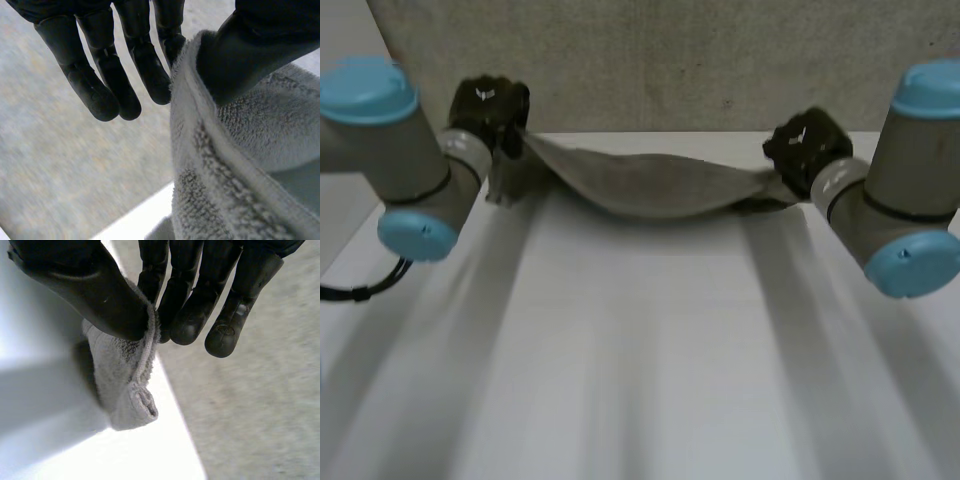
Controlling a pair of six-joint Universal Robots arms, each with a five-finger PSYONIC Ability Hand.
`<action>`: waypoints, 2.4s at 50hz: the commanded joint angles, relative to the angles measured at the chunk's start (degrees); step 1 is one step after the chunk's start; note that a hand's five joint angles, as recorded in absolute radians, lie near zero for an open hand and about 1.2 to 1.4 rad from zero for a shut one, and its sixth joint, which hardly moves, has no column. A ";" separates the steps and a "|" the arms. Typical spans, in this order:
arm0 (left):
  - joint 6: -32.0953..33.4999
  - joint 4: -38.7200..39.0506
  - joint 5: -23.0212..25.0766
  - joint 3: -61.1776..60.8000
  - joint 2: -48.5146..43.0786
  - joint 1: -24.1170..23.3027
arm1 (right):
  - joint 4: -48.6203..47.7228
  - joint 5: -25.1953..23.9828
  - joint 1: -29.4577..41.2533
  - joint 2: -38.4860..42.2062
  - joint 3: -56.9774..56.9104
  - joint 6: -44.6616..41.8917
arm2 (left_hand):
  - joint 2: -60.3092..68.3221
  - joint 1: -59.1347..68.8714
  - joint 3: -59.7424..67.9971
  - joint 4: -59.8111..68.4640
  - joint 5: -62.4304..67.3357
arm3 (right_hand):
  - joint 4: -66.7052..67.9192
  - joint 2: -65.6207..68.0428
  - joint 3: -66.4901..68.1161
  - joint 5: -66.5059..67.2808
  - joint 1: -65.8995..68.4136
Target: Fold the towel.
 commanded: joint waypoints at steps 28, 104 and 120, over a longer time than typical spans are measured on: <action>10.27 14.72 9.58 -47.75 40.03 9.60 | 11.27 -3.19 -4.03 -30.99 17.21 5.46 | -6.56 -2.20 -8.65 -7.33 -15.22 | 3.44 4.64 3.35 3.26 4.24; 17.65 28.43 20.64 -67.68 42.63 12.75 | -5.70 -4.95 -8.59 -40.01 43.57 1.42 | -6.56 -2.20 -8.65 -7.33 -15.22 | 3.44 4.64 3.35 3.26 4.24; 13.61 27.90 25.75 -70.69 55.51 16.10 | -0.16 -11.11 -17.13 -47.79 40.52 1.85 | -6.56 -2.20 -8.65 -7.33 -15.22 | 3.44 4.64 3.35 3.26 4.24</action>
